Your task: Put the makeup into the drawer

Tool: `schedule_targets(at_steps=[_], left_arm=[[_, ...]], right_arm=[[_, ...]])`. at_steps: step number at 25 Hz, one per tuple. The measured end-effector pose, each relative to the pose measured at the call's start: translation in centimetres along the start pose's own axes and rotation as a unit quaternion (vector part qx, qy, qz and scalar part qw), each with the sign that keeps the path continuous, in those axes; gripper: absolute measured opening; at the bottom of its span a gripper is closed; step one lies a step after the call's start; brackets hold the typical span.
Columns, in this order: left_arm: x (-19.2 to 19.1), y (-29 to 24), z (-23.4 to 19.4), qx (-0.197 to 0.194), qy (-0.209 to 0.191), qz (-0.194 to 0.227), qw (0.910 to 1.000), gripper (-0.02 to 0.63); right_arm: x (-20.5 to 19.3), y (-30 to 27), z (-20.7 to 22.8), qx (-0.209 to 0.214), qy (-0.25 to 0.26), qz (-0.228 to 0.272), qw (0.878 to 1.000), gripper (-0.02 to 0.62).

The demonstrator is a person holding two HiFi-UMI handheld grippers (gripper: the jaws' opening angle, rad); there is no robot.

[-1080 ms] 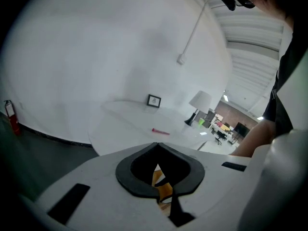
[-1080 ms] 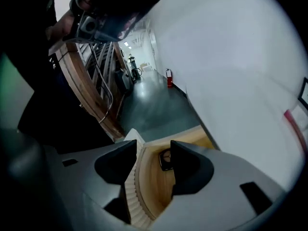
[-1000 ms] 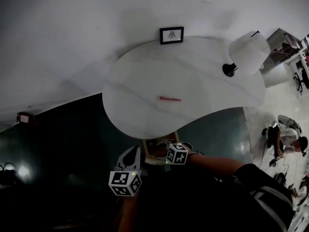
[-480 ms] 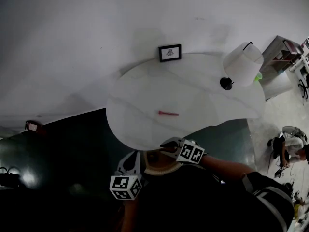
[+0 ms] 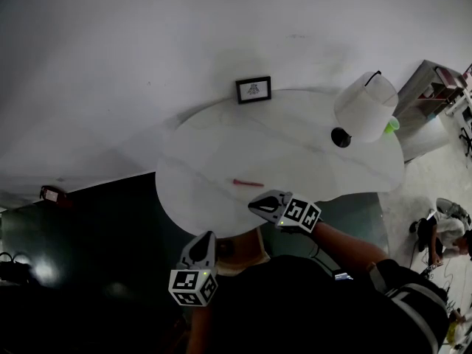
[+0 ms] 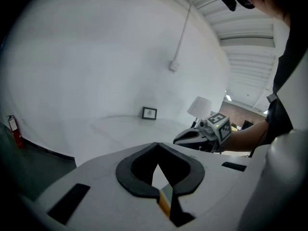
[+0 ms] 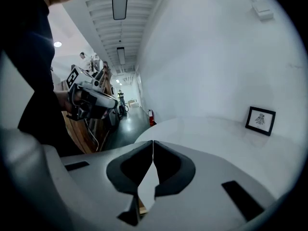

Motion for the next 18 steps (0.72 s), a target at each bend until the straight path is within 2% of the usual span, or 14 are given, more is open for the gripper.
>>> schedule_targets(at_steps=[6,12,18], left_arm=[[0.0,-1.6,1.6,0.001,0.006,-0.008,0.9999,0.011],[0.3,-2.6,2.0,0.01,0.015,-0.016,0.9997,0.011],[0.0,-2.7,1.3,0.023,0.026,-0.021,0.9992,0.011]], right_arm=[[-1.7,-0.5,5.1,-0.025,-0.005,-0.037,0.999,0.018],[-3.4,-2.9,8.1,-0.015,0.015,-0.095,0.995,0.025],[-5.7,-5.7,10.1,-0.007,0.046,-0.161,0.986,0.112]])
Point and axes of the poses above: the fingertips, and each gripper's own axes: y backward along the fingers, z to its right, x out of its top, the point moved 3 cm from there along y, backward along the fingers, and after that the axes turned 6 degrees about -z, right-handed, at the moved point
